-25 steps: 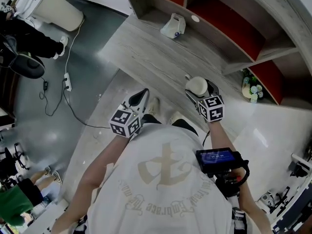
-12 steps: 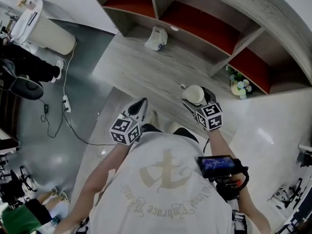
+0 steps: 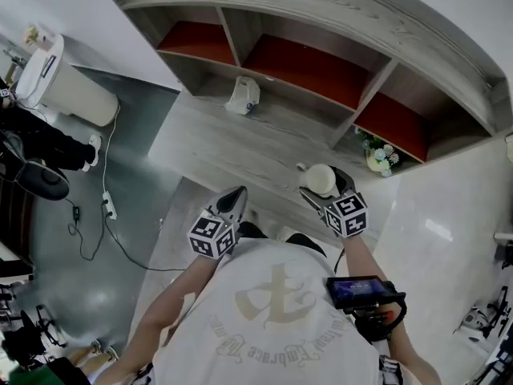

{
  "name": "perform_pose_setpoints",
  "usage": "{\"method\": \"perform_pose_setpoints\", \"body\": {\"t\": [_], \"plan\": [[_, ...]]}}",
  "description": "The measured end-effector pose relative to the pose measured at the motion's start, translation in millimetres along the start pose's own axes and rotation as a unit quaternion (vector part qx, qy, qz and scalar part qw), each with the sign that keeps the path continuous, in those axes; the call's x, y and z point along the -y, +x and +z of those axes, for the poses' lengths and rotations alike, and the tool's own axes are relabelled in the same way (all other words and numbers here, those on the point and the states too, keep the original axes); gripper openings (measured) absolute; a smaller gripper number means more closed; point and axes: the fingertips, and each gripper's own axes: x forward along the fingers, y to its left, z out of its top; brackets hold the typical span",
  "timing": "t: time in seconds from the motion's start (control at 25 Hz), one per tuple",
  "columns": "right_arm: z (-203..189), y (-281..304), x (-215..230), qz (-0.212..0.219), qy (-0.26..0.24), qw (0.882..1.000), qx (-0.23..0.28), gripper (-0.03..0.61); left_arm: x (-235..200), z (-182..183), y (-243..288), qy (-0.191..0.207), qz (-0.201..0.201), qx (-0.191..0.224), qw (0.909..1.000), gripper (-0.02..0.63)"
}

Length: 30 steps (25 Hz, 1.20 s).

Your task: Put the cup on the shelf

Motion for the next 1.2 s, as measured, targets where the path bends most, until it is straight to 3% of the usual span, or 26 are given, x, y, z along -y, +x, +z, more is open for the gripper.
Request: {"method": "perform_pose_setpoints", "body": {"t": [0.36,0.84,1.2], "plan": [[32.9,0.2,-5.1,-0.009,0.010,1.000,0.023,0.436,-8.5,17.3,25.5,0.015,-0.053,-0.006,0.9985,0.002],[89.6,25.1,-30.7,-0.012,-0.006,0.999,0.051,0.431,-60.8,36.1,23.4,0.014,-0.084,-0.005,0.9963,0.002],[131.7,39.2,-25.9,-0.028,-0.006,0.997,0.072,0.430,-94.7,46.8,21.4,0.016,-0.114,-0.010,0.9933,0.002]]}}
